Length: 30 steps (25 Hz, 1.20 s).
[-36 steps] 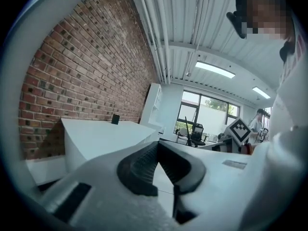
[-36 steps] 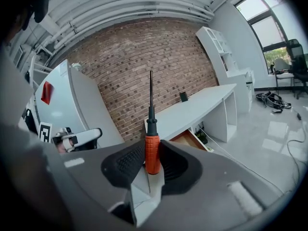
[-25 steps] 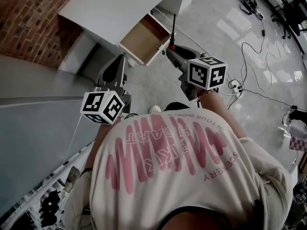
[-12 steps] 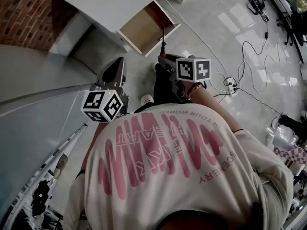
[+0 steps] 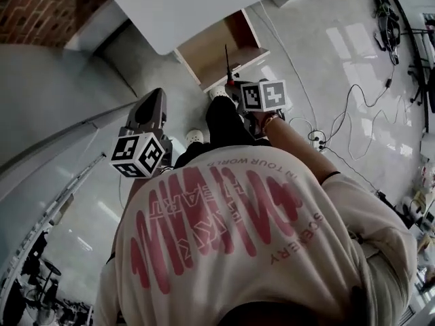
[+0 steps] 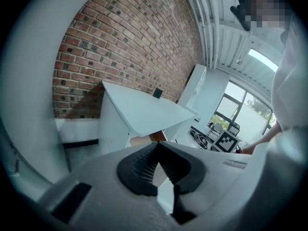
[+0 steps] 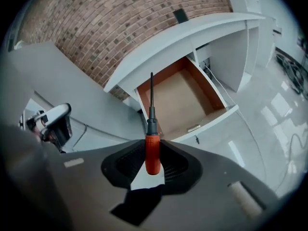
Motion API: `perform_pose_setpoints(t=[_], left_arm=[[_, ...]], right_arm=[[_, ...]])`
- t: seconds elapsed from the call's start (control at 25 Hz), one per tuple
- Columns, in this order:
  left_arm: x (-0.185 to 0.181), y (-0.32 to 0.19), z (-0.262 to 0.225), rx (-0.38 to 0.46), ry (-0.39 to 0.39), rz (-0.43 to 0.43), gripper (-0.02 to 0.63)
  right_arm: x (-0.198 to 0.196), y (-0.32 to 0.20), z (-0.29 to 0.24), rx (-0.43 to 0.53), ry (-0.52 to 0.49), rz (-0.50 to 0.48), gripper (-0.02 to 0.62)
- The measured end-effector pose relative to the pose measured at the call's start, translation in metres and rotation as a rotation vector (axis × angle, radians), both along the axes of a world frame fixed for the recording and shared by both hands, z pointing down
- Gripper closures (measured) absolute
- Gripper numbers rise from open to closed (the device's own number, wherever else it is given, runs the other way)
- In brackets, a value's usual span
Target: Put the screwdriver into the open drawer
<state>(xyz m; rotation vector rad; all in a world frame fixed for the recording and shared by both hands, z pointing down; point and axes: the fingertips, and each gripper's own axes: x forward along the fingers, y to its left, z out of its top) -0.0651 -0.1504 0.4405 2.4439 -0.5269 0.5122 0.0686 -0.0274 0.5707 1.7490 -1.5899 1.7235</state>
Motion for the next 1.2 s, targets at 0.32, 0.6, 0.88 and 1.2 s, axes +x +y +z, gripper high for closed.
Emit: perform_pose_setpoints(t=[0.32,0.6,0.88,1.2], left_arm=[[0.022,-0.028,0.033,-0.053,-0.082,-0.183,0.604],[0.023,-0.033,0.039,-0.066,-0.092,-0.303,0.603],[0.008,-0.028,0.041,-0.073,-0.126,-0.409,0.603],[-0.032,-0.024,0.062,-0.119,-0.191,-0.554,0.603]], right_arm=[[0.061,-0.040,0.058,-0.081,0.095,-0.364,0.485],[0.099,-0.065,0.082,-0.102,0.248,-0.689,0.485],[0.124,-0.088,0.113,-0.136,0.378,-0.988,0.485],[0.122,-0.103,0.155,-0.184,0.447,-1.217,0.485]])
